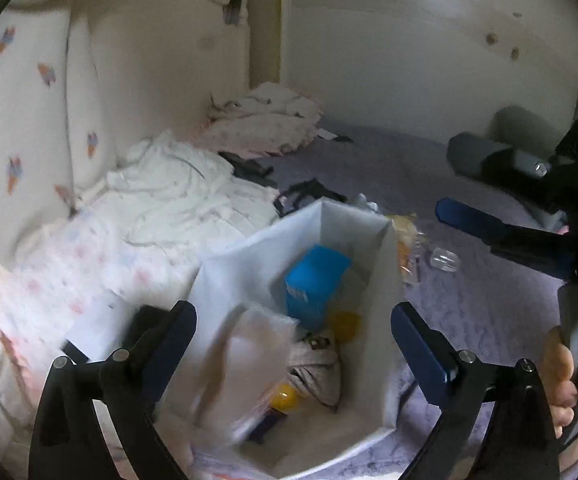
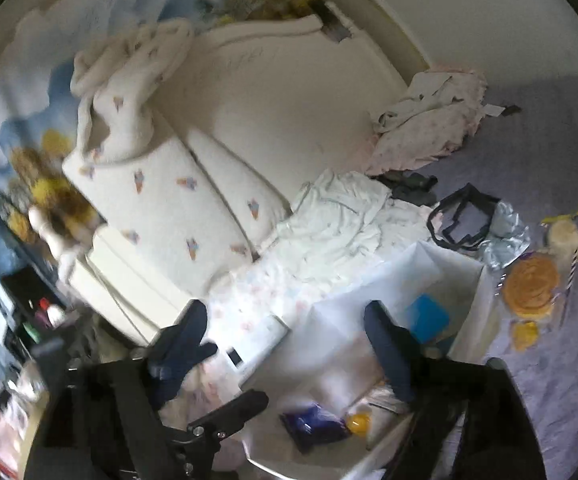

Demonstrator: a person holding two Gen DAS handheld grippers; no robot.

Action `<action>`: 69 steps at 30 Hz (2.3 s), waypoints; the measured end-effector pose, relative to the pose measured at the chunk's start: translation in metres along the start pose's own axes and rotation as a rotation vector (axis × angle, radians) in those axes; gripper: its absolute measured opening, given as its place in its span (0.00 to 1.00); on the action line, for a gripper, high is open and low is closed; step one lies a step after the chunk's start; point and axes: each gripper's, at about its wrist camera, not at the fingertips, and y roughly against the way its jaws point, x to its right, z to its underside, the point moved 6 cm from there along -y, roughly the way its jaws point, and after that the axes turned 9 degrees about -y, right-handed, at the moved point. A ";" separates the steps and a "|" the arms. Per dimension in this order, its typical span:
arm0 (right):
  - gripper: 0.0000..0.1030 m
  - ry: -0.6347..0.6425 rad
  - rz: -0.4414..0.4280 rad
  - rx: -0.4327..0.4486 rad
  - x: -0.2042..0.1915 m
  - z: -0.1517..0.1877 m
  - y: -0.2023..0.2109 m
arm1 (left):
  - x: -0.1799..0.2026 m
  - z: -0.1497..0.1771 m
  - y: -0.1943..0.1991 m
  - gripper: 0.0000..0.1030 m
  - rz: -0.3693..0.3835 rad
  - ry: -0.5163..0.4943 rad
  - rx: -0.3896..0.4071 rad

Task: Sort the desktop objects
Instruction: 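Carry the EGG CAKE bag into the white paper bag and open the right tool, then grasp the wrapped round cake with the left tool while the right tool grasps the clear container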

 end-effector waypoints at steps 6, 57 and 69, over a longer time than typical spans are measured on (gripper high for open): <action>0.78 -0.039 0.012 -0.007 0.004 0.001 -0.003 | 0.017 -0.007 0.001 0.94 0.067 -0.054 0.026; 0.78 -0.087 0.756 0.166 0.360 -0.041 0.048 | 0.172 -0.038 -0.339 1.00 -0.097 -0.252 -0.255; 0.36 -0.267 0.573 0.193 0.354 -0.049 0.068 | 0.161 -0.033 -0.327 0.75 0.036 -0.145 -0.201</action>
